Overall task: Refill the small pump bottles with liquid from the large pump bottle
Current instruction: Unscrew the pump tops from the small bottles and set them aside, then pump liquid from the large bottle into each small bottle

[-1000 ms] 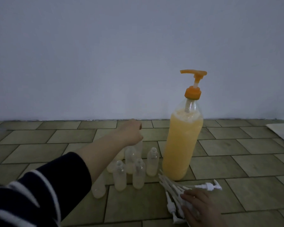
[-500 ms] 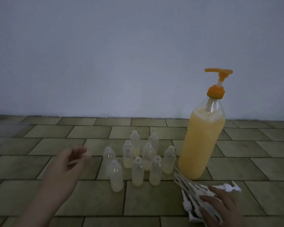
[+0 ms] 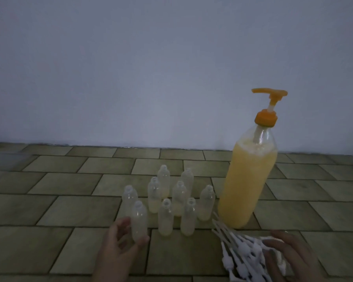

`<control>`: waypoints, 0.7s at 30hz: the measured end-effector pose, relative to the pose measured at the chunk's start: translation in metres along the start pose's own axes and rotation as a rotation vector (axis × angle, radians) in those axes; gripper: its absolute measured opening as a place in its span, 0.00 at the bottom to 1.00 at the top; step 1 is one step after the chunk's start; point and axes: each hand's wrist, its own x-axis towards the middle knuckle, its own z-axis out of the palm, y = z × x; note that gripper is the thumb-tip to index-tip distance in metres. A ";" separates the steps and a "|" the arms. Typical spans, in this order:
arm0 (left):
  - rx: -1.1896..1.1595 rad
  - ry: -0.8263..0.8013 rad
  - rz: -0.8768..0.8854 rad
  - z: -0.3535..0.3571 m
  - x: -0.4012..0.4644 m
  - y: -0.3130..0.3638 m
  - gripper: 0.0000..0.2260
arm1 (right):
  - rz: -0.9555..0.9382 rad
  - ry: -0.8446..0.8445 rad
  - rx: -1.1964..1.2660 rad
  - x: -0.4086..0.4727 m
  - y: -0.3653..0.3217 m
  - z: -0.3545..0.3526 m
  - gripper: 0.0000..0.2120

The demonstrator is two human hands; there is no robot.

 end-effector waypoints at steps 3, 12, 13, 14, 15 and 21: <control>-0.075 0.073 -0.020 0.014 0.005 0.000 0.27 | -0.052 0.093 -0.078 0.019 0.012 -0.012 0.19; -0.158 0.184 -0.080 0.032 0.001 0.007 0.15 | -0.046 0.211 0.009 0.091 0.008 -0.044 0.15; -0.214 0.200 -0.064 0.025 0.012 -0.008 0.14 | -0.016 0.234 0.028 0.104 0.001 -0.050 0.15; -0.195 0.224 -0.089 0.022 0.019 -0.024 0.13 | 0.002 0.253 0.070 0.119 -0.006 -0.056 0.13; -0.210 0.210 -0.084 0.018 0.017 -0.046 0.15 | -0.006 0.281 0.110 0.135 -0.013 -0.062 0.11; -0.213 0.268 0.239 0.010 0.003 0.093 0.11 | -0.038 0.181 0.206 0.239 -0.065 -0.087 0.16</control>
